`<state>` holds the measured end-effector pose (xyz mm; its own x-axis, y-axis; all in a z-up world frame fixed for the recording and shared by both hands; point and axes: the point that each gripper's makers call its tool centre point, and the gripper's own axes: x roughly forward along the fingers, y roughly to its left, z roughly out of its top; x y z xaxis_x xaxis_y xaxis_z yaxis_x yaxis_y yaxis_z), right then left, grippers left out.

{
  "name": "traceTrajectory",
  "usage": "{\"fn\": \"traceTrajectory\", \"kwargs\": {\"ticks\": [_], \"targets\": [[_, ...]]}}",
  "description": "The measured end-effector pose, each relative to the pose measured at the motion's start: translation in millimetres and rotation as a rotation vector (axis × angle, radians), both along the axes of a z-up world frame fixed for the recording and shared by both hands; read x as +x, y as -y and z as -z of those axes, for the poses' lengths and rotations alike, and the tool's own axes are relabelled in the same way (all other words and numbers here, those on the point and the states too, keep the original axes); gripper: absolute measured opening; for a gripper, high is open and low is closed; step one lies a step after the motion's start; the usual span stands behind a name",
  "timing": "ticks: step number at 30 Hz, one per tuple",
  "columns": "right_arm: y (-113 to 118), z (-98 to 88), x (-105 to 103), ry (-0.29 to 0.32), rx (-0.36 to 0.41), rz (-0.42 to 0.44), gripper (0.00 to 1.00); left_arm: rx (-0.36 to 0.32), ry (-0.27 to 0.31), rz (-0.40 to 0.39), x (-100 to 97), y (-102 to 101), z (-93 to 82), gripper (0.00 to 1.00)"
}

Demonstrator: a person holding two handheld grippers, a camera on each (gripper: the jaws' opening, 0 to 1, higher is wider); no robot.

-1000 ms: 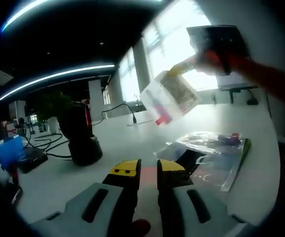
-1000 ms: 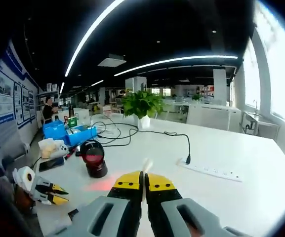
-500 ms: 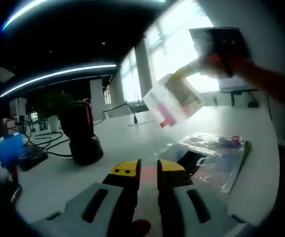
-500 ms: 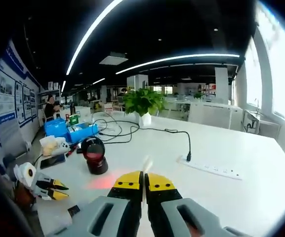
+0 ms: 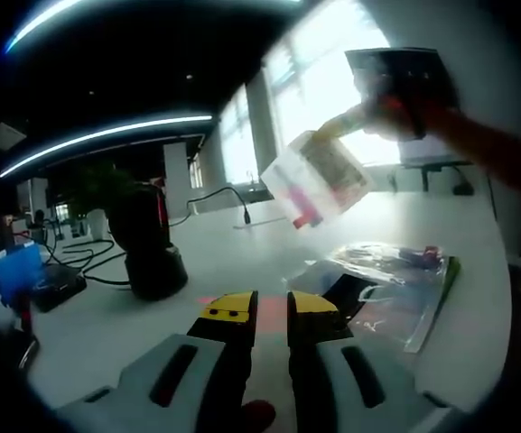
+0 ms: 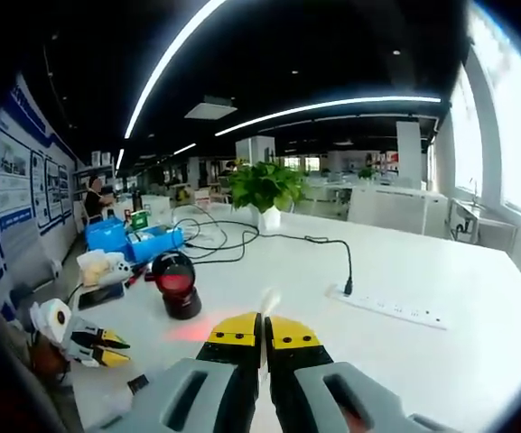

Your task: Clip sheet goods on table flip sheet goods clip sheet goods scan sheet goods put sheet goods back to table

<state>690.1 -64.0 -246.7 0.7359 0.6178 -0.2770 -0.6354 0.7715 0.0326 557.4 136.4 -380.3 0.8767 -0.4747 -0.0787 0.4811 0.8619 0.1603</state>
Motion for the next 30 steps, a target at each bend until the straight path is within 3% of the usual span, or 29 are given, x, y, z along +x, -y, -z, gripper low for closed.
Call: {"fn": "traceTrajectory", "kwargs": {"ticks": [8, 17, 30], "targets": [[-3.0, 2.6, 2.3, -0.014, -0.007, -0.001, 0.0, -0.008, 0.002, 0.008, -0.7, 0.5, -0.8, 0.06], [16.4, 8.2, 16.4, -0.058, 0.013, 0.025, 0.0, -0.005, 0.01, 0.004, -0.4, 0.0, -1.6, 0.06], [42.1, 23.0, 36.0, -0.09, -0.057, 0.081, 0.0, -0.008, 0.01, 0.007, -0.4, 0.9, -2.1, 0.06]]}}
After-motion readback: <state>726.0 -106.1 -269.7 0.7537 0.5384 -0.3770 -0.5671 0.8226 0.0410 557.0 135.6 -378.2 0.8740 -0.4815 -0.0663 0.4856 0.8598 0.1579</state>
